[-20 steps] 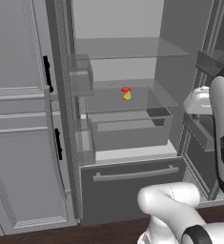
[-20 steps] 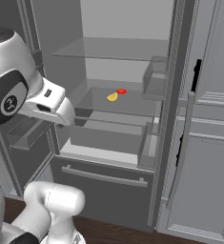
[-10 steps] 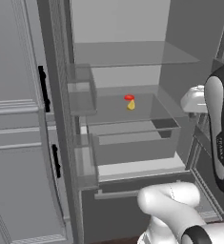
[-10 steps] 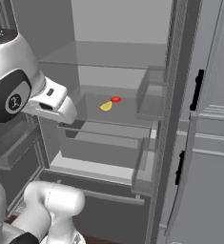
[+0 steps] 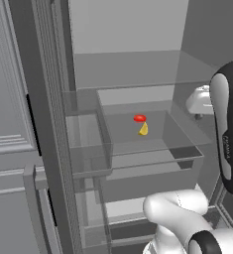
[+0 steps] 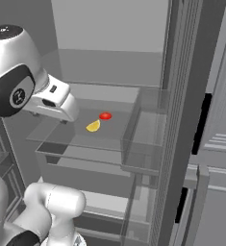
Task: Grab a lemon wedge from the fridge and one ice cube from the ice bowl, and put them in the glass of lemonade.
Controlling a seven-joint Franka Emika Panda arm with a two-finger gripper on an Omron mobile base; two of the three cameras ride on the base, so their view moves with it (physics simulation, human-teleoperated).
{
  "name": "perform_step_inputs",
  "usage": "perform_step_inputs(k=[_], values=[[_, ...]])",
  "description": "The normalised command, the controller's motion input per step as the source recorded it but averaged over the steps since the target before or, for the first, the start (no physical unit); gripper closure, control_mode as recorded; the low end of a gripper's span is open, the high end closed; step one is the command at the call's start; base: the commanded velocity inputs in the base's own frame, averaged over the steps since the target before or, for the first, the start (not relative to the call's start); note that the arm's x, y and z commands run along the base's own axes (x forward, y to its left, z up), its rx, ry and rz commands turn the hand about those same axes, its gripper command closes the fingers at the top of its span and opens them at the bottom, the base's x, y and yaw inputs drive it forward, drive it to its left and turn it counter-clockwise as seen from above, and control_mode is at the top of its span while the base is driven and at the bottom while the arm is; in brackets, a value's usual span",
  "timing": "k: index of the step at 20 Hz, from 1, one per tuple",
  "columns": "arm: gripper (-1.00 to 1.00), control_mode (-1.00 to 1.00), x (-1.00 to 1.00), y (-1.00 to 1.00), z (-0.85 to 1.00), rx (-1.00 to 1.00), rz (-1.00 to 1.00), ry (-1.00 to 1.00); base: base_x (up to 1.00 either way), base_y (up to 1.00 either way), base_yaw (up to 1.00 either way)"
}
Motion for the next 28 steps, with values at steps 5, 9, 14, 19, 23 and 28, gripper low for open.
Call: perform_step_inputs(k=[5, 9, 14, 19, 23, 28], values=[[-1.00, -1.00, 0.08, 0.04, -0.26, -0.01, -0.05, 0.00, 0.00, 0.00, -0.02], [-1.00, -1.00, 0.47, 0.15, -0.45, -0.06, -0.03, 0.00, 0.00, 0.00, 0.00], [-1.00, -1.00, 0.38, 0.28, -0.54, -0.07, 0.00, 0.00, 0.00, 0.00, 0.00], [-1.00, -1.00, 0.34, 0.22, -0.48, -0.07, 0.00, 0.00, 0.00, 0.00, 0.00], [-1.00, -1.00, 0.49, 0.00, -0.33, -0.02, 0.00, 0.01, 0.00, 0.00, 0.00], [-1.00, -1.00, 0.56, -0.15, -0.32, 0.00, 0.00, 0.00, 0.00, 0.00, 0.00]])
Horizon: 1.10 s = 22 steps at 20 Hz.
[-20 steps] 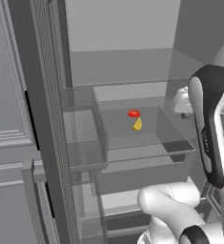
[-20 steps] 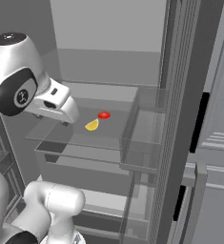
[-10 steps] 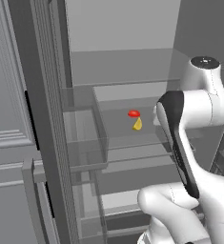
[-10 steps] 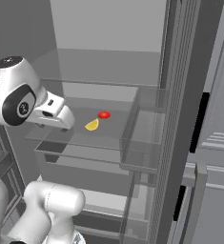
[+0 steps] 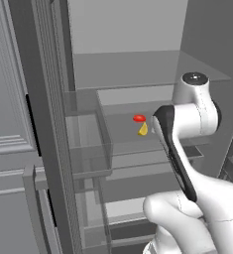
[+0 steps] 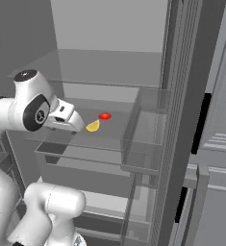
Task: Grab a lemon wedge from the fridge and one ice cube from the ice bowl, and put them in the glass of lemonade.
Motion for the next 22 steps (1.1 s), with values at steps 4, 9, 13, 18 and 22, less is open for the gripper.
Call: perform_step_inputs(k=[4, 9, 13, 18, 22], values=[[-1.00, -1.00, 0.84, -0.14, -0.44, 0.00, 0.02, 0.00, 0.00, 0.00, 0.00], [-1.00, -1.00, 0.99, -0.01, -0.54, 0.03, 0.08, 0.00, 0.00, 0.00, 0.00], [-1.00, -1.00, 0.95, 0.00, -0.41, 0.00, 0.10, 0.04, 0.00, 0.00, 0.00], [-1.00, -1.00, 0.61, 0.00, -0.37, 0.00, 0.15, 0.05, 0.00, 0.00, 0.00], [-1.00, -1.00, 0.32, 0.00, -0.31, 0.00, 0.11, 0.01, 0.00, 0.00, 0.00]])
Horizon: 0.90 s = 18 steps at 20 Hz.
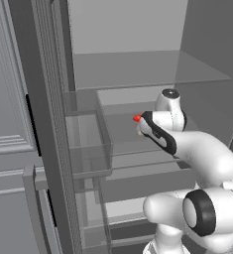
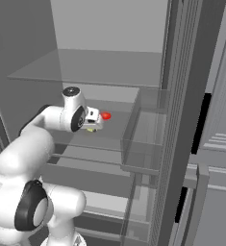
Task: Grab a lemon wedge from the fridge and one ice cube from the ice bowl, and put them in the glass of lemonade.
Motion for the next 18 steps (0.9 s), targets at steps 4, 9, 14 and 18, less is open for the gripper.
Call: perform_step_inputs(k=[4, 9, 14, 18], values=[[-1.00, -1.00, 0.07, 0.00, -0.29, 0.00, 0.07, 0.05, 0.00, 0.00, 0.00], [-1.00, -1.00, 0.01, 0.00, -0.11, 0.00, 0.00, 0.06, 0.00, 0.00, 0.00], [-1.00, -1.00, 0.20, 0.08, -0.01, 0.00, -0.07, 0.00, 0.00, 0.00, 0.00], [-1.00, -1.00, 0.41, 0.28, -0.03, 0.00, -0.09, 0.00, 0.00, 0.00, 0.00]])
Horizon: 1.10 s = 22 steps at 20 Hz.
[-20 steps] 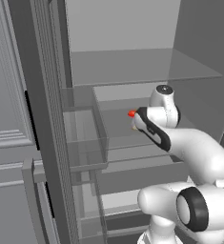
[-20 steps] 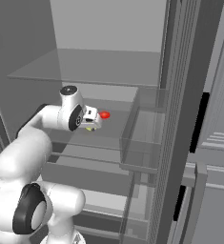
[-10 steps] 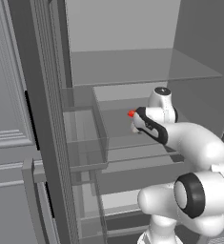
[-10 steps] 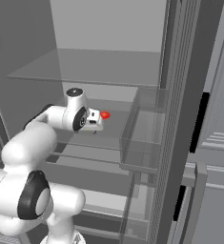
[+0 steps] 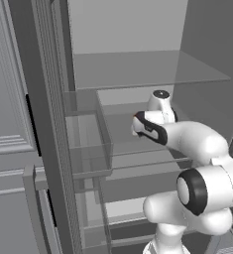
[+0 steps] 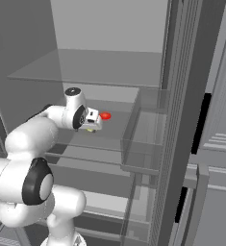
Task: Grab a lemon wedge from the fridge and one ice cube from the ice bowl, and put them in the glass of lemonade.
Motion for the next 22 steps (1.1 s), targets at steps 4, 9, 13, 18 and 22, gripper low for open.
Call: perform_step_inputs(k=[4, 9, 13, 18, 22], values=[[-1.00, -1.00, 0.24, 0.11, 0.00, 0.00, -0.07, 0.03, 0.00, 0.00, 0.00], [-1.00, -1.00, 0.20, 0.00, 0.00, 0.00, -0.07, 0.03, 0.00, 0.00, 0.00], [-1.00, -1.00, 0.21, 0.00, -0.19, 0.05, -0.10, 0.00, 0.00, 0.00, 0.00], [-1.00, -1.00, 0.23, 0.00, -0.11, 0.03, -0.07, 0.00, 0.00, 0.00, 0.00], [-1.00, -1.00, 0.14, 0.00, -0.05, 0.00, -0.05, 0.00, 0.00, 0.00, 0.00]])
